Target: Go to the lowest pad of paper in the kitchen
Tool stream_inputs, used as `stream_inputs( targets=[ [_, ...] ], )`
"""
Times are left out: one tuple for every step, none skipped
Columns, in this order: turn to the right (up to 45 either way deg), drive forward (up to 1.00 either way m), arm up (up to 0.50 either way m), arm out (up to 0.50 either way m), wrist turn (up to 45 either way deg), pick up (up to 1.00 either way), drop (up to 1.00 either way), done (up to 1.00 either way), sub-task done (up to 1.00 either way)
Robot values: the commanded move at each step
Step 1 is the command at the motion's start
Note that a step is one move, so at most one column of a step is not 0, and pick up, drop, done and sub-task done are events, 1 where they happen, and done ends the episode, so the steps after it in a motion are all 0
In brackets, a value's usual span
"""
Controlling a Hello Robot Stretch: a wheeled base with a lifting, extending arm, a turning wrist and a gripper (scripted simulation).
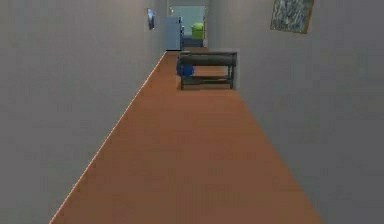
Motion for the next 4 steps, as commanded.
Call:
stream_inputs(
  targets=[
    [0.0,1.0,0.0,0.0,0.0,0.0,0.0,0.0,0.0],
    [0.0,1.0,0.0,0.0,0.0,0.0,0.0,0.0,0.0],
    [0.0,1.0,0.0,0.0,0.0,0.0,0.0,0.0,0.0],
    [0.0,0.65,0.0,0.0,0.0,0.0,0.0,0.0,0.0]
  ],
)
